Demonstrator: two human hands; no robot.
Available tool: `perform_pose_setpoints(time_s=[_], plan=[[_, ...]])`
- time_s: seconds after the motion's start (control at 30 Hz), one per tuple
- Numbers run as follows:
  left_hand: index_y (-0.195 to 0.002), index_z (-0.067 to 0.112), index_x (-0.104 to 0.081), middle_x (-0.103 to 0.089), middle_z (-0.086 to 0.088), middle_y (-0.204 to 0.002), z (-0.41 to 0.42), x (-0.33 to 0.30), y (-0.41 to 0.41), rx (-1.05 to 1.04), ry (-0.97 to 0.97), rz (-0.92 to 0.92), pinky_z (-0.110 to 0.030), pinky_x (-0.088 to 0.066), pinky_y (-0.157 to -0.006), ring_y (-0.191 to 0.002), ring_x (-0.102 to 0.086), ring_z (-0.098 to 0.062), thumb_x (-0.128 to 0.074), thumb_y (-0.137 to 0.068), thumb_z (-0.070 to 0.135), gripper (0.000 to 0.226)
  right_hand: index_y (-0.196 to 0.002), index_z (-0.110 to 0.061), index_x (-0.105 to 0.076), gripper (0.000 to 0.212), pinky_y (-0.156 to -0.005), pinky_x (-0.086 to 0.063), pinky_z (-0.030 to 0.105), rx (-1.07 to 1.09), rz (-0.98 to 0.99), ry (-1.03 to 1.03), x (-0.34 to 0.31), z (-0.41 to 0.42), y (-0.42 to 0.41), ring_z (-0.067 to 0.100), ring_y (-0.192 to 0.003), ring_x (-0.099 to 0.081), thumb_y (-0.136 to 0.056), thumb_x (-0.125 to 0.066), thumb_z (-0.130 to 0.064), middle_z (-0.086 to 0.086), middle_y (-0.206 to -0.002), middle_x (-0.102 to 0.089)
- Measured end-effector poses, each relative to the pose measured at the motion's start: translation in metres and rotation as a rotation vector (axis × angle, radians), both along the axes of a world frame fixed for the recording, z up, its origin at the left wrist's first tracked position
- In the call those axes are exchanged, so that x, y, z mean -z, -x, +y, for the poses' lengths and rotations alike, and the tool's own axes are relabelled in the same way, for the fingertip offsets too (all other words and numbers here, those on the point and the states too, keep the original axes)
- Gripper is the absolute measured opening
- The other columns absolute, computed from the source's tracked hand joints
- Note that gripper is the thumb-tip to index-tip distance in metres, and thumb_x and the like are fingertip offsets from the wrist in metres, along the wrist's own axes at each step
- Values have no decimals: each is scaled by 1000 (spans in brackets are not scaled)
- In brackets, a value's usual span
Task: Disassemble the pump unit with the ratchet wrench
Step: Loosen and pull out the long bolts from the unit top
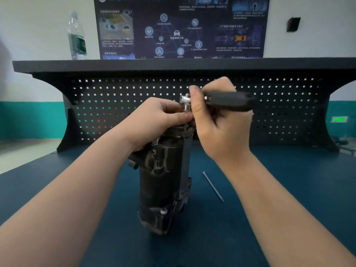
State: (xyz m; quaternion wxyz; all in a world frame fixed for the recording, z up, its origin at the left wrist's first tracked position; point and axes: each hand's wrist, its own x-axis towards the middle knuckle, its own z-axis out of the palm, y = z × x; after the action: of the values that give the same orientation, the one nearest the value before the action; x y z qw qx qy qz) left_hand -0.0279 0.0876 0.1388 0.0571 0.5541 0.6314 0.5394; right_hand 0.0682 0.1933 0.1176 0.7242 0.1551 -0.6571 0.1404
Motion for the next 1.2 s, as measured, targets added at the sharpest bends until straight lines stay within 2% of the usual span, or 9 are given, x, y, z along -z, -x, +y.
perform_pose_setpoints(time_s=[0.17,0.27,0.33,0.53,0.77,0.9,1.07,1.13,1.2], plan=[[-99,9,-73,-74,-12,-98,1,2,1,25,29,-48,-29,-55,-82,-88,-69,-18,-63,-89,16,16,-67,-10,-52,31,-37,-33,19,-953,-199,1076,-10,9,4,11,-38,-45,-97,-51,-18,1,-48,-51],[-92,6,-74,-71,-22,-96,3,0,0,-55,32,-1,-34,-52,-78,-78,-62,-17,-67,-86,21,17,-71,-6,-52,28,-35,-30,16,-1228,-286,1312,-14,19,4,9,-38,-42,-96,-47,-17,2,-50,-48],[-90,4,-73,-69,-25,-96,5,0,2,-83,46,21,-34,-50,-77,-76,-60,-18,-69,-85,25,21,-68,-8,-53,30,-36,-31,17,-1113,-250,1179,-11,15,5,9,-38,-43,-96,-49,-17,1,-48,-49],[-87,18,-75,-76,2,-82,6,3,7,-16,27,72,-19,-53,-69,-76,-68,-5,-64,-89,24,12,-76,-7,-53,22,-52,-43,25,-28,-83,9,-4,6,-2,16,-49,-53,-94,-54,-19,-1,-58,-53],[-91,11,-73,-72,-19,-97,4,3,9,30,44,42,-38,-54,-83,-82,-65,-18,-55,-96,25,23,-71,-6,-53,27,-35,-30,16,-1189,-307,1285,-16,21,4,9,-38,-41,-96,-47,-17,3,-54,-47],[-89,5,-71,-70,-24,-95,6,3,9,-50,21,95,-45,-53,-85,-77,-62,-20,-60,-93,26,24,-67,-10,-52,30,-37,-31,19,-995,-173,1099,-10,12,10,10,-38,-43,-96,-49,-16,1,-50,-49],[-95,1,-69,-69,-26,-94,7,3,13,-36,17,127,-47,-53,-82,-79,-64,-25,-61,-93,28,28,-74,-1,-52,26,-55,-42,26,-6,-40,41,-1,-3,2,15,-54,-52,-94,-53,-17,0,-60,-51],[-98,5,-70,-73,-17,-93,6,4,14,11,14,78,-38,-54,-79,-82,-67,-19,-60,-94,25,22,-75,-4,-51,22,-52,-40,24,-60,-64,75,-2,1,2,13,-51,-51,-94,-52,-15,-1,-59,-50],[-99,10,-72,-75,-10,-96,5,4,12,42,29,31,-36,-55,-84,-89,-70,-21,-60,-93,22,18,-71,-9,-49,24,-43,-35,21,-463,-104,516,-8,2,3,13,-41,-46,-95,-50,-13,0,-52,-50]])
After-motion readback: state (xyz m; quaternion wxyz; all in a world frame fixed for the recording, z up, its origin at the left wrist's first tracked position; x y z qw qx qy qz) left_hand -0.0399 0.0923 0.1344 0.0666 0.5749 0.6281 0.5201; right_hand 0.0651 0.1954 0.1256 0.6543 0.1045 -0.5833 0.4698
